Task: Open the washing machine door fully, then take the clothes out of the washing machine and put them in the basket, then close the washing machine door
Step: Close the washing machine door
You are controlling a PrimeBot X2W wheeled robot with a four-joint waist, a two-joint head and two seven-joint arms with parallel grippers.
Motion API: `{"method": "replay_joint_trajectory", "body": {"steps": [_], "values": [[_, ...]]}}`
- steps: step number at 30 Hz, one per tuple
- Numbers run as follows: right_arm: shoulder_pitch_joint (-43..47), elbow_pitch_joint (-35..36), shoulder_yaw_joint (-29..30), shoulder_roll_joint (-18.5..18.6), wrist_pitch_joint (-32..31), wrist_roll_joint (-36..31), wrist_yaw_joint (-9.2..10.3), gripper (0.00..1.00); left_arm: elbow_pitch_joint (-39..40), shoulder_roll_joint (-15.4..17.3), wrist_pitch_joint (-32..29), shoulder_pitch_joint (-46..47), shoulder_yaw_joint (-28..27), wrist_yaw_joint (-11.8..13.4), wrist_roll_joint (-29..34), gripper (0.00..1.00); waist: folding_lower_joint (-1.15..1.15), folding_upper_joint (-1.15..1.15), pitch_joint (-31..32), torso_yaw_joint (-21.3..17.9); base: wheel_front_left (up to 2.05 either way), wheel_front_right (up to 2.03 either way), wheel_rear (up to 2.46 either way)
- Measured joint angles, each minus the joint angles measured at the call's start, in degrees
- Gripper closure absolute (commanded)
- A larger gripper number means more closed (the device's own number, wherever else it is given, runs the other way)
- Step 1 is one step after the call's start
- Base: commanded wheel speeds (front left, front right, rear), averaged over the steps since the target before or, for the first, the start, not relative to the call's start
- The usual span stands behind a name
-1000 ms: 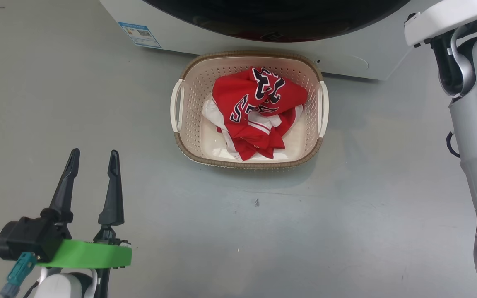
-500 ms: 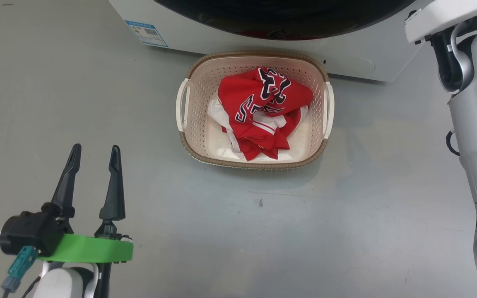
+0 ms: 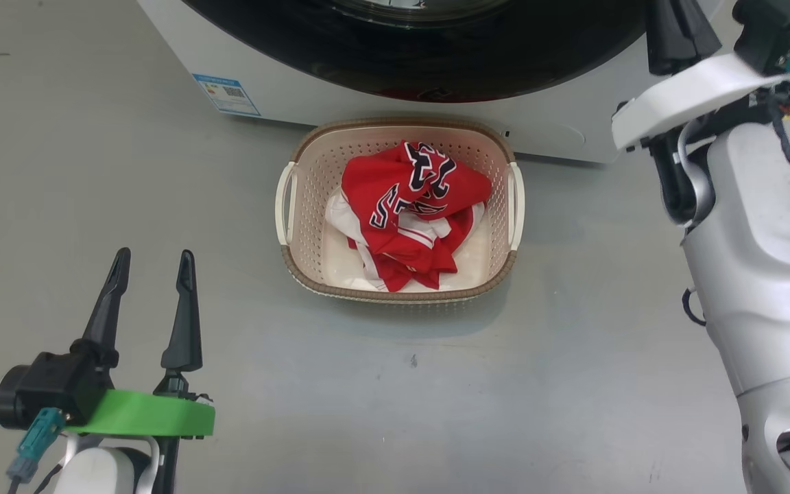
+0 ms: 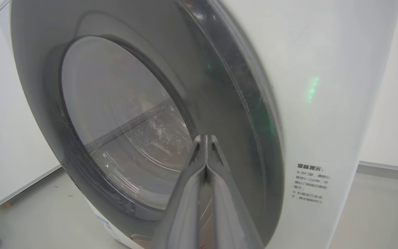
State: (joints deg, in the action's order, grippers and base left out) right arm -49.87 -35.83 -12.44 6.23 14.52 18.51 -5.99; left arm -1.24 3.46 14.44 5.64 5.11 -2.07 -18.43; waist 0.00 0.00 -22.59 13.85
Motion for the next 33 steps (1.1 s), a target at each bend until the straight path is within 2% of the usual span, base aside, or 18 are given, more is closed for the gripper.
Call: {"method": "replay_joint_trajectory", "body": {"steps": [5,7,8,9,10,28,33], "values": [[4.0,2.3,0.1,-0.8,0.0,0.1,-0.08,1.00,-0.3,0.7,0.0,-0.1,-0.5,0.0,0.4,0.00,0.00,0.00,1.7,-1.1,0.00,0.00,0.00],[5.6,3.5,0.3,-1.2,0.0,0.2,-0.08,0.62,-0.4,1.0,0.0,-0.1,-0.8,0.0,0.4,0.00,0.00,0.00,2.4,-1.8,0.00,0.00,0.00],[6.6,4.0,0.3,-1.3,0.0,0.2,-0.08,0.47,-0.4,1.2,0.0,-0.1,-0.9,0.1,0.5,0.00,0.00,0.00,2.8,-2.1,0.00,0.00,0.00],[7.6,4.4,0.4,-1.4,0.0,0.3,-0.08,0.11,-0.5,1.3,0.0,-0.2,-1.0,0.1,0.6,0.00,0.00,0.00,3.2,-2.5,0.00,0.00,0.00],[8.7,4.5,0.3,-1.6,0.0,0.5,-0.09,0.01,-0.5,1.3,0.0,-0.2,-1.0,0.1,0.6,0.00,0.00,0.00,3.6,-2.9,0.00,0.00,0.00],[29.3,10.6,-1.1,-2.8,0.0,1.5,-0.08,0.00,-3.3,1.8,-0.3,-5.4,0.8,0.0,1.8,0.00,0.00,0.00,12.1,-9.5,0.00,0.00,0.00],[34.2,13.0,-1.4,-2.9,0.0,1.5,0.64,0.00,-3.6,1.9,-0.8,-7.2,1.8,-0.1,2.0,0.00,0.00,0.00,14.6,-11.2,0.00,0.00,0.00]]}}
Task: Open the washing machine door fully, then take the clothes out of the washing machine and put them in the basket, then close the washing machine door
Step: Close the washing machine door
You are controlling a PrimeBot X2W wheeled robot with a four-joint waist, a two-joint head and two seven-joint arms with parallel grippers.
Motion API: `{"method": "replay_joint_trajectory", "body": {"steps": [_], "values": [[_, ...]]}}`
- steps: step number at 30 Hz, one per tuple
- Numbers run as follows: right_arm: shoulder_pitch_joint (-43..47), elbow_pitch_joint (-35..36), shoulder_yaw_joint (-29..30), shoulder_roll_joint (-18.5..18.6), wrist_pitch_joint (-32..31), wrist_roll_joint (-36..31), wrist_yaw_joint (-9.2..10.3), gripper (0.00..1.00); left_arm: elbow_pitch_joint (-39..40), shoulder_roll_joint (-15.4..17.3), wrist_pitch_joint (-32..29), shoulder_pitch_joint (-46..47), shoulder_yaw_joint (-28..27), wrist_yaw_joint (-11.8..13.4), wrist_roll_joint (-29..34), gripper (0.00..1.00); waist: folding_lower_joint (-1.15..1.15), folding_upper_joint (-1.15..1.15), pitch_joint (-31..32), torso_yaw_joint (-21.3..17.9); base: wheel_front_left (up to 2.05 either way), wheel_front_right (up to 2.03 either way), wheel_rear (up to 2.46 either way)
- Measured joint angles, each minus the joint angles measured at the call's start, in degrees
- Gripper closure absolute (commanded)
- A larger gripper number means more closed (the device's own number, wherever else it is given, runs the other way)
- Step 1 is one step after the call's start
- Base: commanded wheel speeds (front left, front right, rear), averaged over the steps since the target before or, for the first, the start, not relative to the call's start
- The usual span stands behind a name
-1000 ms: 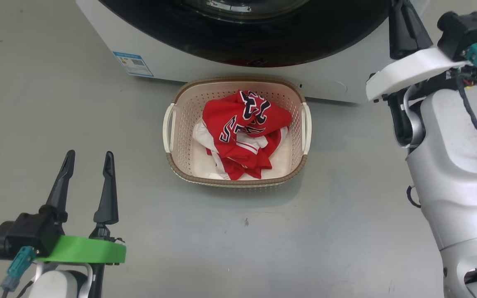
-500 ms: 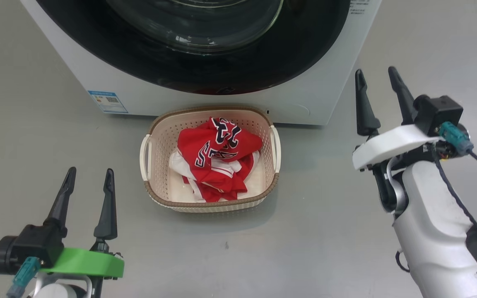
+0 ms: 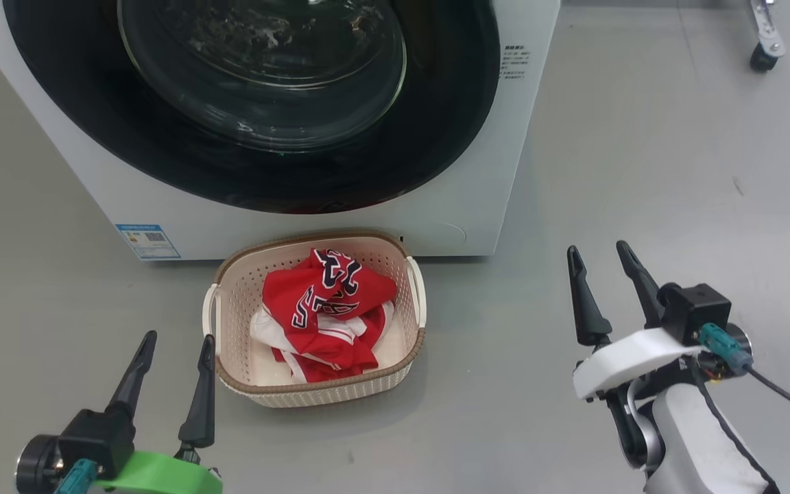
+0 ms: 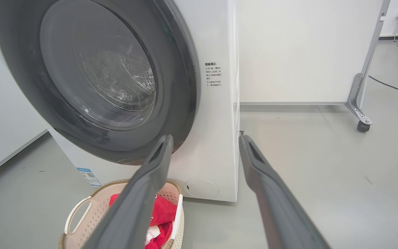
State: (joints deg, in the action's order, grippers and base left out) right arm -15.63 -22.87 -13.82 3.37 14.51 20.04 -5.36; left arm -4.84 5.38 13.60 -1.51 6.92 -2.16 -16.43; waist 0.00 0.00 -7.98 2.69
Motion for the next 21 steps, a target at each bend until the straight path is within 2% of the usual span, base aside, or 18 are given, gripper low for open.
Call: {"method": "replay_joint_trajectory", "body": {"steps": [7,21], "values": [[6.6,3.5,0.0,-0.2,0.0,0.1,1.44,0.00,0.0,0.0,-1.0,-2.5,0.4,0.0,0.0,0.00,0.00,0.00,3.6,-2.0,0.00,0.00,0.00],[14.1,7.8,-0.1,-0.6,0.0,0.2,2.59,0.00,0.9,-0.1,-2.5,-5.8,1.1,0.4,0.0,0.00,0.00,0.00,7.6,-3.7,0.00,0.00,0.00]]}}
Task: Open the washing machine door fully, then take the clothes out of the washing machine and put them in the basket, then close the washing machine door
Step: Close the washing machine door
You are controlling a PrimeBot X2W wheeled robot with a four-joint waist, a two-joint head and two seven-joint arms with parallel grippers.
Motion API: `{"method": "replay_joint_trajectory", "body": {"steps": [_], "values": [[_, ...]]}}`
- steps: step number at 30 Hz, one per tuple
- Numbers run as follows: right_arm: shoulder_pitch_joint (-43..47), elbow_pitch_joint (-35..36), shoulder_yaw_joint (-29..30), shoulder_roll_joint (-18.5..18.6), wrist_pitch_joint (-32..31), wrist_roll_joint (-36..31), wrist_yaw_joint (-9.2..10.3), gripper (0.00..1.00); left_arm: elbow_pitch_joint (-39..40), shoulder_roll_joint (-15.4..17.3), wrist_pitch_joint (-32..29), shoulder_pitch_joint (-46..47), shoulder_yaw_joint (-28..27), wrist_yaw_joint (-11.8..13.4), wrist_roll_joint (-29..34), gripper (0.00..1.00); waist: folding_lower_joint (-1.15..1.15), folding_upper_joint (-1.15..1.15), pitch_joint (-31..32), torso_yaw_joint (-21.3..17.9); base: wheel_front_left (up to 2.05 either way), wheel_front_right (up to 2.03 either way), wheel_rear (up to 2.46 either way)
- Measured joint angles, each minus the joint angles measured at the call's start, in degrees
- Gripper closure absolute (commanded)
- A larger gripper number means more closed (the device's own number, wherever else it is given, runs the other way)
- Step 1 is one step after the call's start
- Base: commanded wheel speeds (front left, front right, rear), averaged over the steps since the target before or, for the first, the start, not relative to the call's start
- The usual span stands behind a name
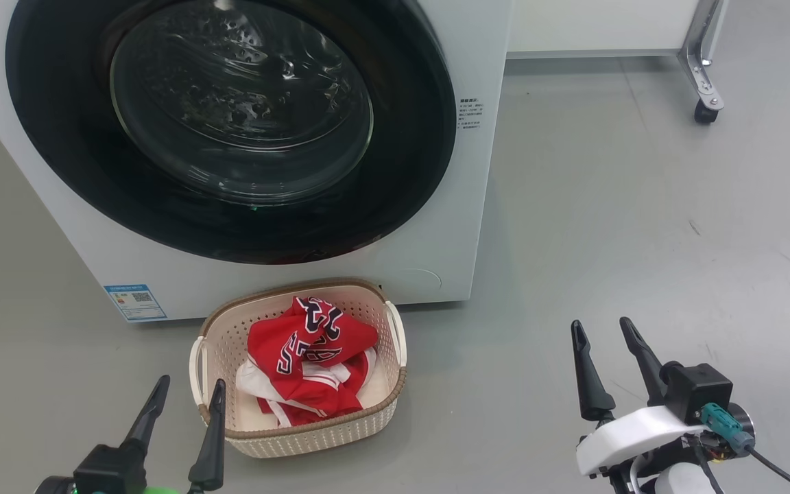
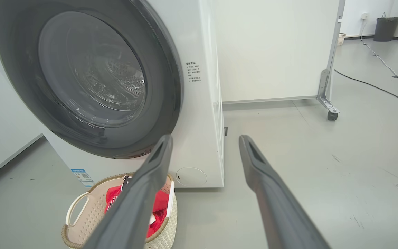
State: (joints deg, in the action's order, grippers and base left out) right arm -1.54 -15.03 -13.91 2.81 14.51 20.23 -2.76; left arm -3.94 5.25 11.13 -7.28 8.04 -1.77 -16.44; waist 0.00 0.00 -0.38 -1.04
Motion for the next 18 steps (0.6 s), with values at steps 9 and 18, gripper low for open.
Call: {"method": "replay_joint_trajectory", "body": {"steps": [9,18], "values": [[2.5,2.3,0.0,-0.1,0.0,0.0,1.19,0.00,1.1,-0.1,-0.5,-0.6,0.5,0.2,0.0,0.00,0.00,0.01,0.4,0.2,0.00,0.00,0.00],[3.6,3.8,-0.2,-0.1,0.0,0.0,1.52,0.00,1.9,-0.1,-1.0,-1.5,0.6,0.5,0.0,0.00,0.00,0.00,0.6,0.5,0.00,0.00,0.00]]}}
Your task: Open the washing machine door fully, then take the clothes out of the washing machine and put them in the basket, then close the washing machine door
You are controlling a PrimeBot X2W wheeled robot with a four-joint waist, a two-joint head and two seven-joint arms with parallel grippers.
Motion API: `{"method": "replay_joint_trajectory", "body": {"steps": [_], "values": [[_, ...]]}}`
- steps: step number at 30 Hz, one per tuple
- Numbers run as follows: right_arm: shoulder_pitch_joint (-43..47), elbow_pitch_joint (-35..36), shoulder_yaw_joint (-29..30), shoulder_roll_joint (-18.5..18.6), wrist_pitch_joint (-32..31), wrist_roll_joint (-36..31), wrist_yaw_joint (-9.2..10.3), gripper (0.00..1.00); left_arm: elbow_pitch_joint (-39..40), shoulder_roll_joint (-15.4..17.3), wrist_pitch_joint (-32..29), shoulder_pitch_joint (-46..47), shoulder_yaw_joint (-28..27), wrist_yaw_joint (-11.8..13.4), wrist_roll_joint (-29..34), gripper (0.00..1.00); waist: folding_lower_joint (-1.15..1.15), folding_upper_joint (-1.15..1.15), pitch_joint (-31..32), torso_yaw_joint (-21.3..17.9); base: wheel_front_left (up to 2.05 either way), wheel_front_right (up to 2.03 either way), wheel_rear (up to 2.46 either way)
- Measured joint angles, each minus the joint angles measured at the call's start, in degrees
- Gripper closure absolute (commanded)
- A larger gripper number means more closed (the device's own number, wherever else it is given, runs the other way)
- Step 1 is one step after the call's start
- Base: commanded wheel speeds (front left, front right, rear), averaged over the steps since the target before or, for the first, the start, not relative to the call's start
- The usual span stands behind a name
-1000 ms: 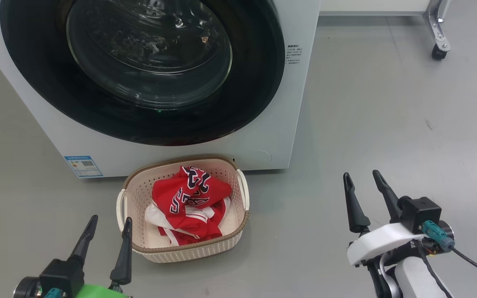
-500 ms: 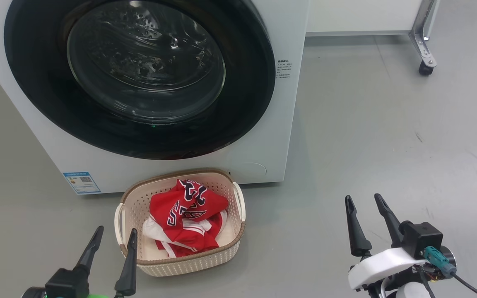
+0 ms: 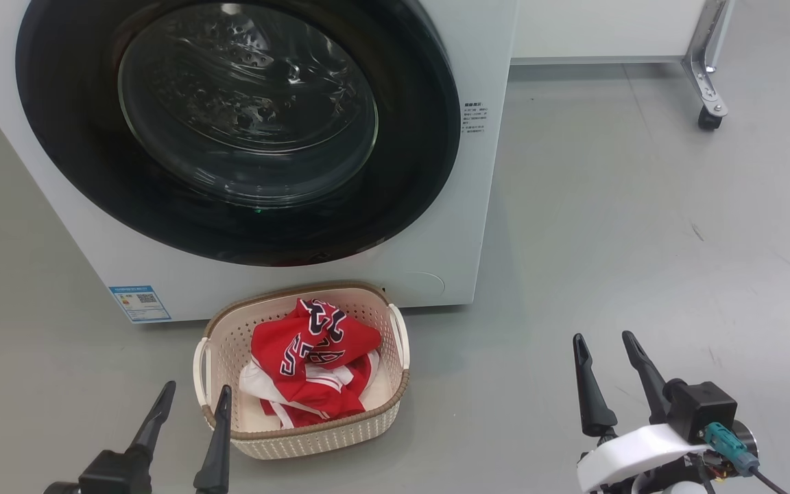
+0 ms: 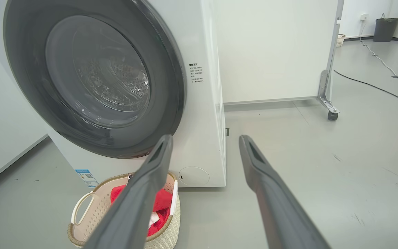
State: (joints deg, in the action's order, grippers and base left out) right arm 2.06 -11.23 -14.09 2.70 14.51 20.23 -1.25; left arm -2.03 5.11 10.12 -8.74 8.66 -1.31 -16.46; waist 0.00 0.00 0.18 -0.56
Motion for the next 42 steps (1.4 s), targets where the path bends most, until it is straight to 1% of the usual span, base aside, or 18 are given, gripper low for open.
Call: {"method": "replay_joint_trajectory", "body": {"steps": [2,9,12,29,30,40,42], "values": [[0.5,0.3,-0.1,0.0,0.0,0.0,0.36,0.00,0.2,0.0,0.0,0.0,0.0,0.0,0.0,0.00,0.00,0.00,0.0,0.0,0.00,0.00,0.00],[1.2,0.9,-0.3,0.0,0.0,0.0,0.42,0.00,0.6,0.0,-0.5,-0.1,0.0,0.0,0.0,0.00,0.00,0.00,0.1,0.0,0.00,0.00,0.00],[1.4,1.2,-0.3,-0.1,0.0,0.0,0.83,0.00,0.7,0.1,-0.5,-0.1,0.0,0.0,0.0,0.00,0.00,0.00,0.1,0.0,0.00,0.00,0.00],[2.2,2.2,-0.6,-0.1,0.0,0.0,0.98,0.00,1.5,0.1,-1.1,-0.1,0.1,0.5,0.0,0.00,0.00,0.00,-0.1,0.0,0.00,0.00,0.00],[2.2,2.2,-0.6,-0.1,0.0,0.0,0.98,1.00,1.6,0.0,-1.1,-0.1,0.2,0.5,0.0,1.00,0.00,0.00,-0.1,0.0,0.00,0.00,0.00],[5.3,-3.7,-1.0,-0.5,-0.1,0.0,0.89,1.00,-4.9,-1.5,-1.1,-0.7,1.3,0.5,0.0,1.00,0.00,-0.01,-0.1,0.0,0.00,0.00,0.00],[5.9,-4.0,-1.0,-0.5,-0.1,0.4,0.83,1.00,-5.3,-1.6,-1.1,-1.1,1.4,0.5,-0.3,1.00,0.00,-0.01,-0.1,0.0,0.00,0.00,0.00]]}}
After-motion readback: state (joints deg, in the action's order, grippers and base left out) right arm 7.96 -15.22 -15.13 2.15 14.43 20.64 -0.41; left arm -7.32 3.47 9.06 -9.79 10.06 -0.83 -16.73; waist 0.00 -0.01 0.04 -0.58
